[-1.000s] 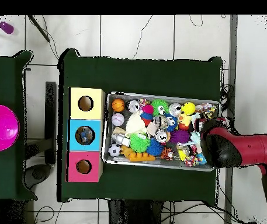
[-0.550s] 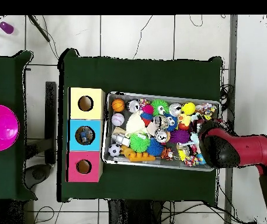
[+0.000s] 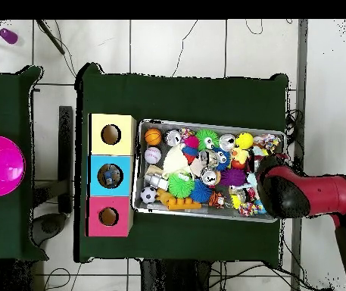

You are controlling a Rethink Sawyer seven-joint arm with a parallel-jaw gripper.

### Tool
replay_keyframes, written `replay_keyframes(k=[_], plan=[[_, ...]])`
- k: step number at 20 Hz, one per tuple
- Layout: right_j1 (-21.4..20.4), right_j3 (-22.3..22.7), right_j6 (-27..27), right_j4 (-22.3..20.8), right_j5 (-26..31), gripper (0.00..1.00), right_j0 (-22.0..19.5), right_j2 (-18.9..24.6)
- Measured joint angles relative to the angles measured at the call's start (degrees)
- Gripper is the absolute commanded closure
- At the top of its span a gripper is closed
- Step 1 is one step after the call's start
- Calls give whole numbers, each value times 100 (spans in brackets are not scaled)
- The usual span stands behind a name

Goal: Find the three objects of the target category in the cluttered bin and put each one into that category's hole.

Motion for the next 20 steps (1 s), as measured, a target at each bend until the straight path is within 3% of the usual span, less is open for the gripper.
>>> replay_keyframes(k=[12, 20], plan=[[21, 3, 0, 0, -1, 0, 41, -2], [339, 2, 0, -208, -235, 0, 74, -140]])
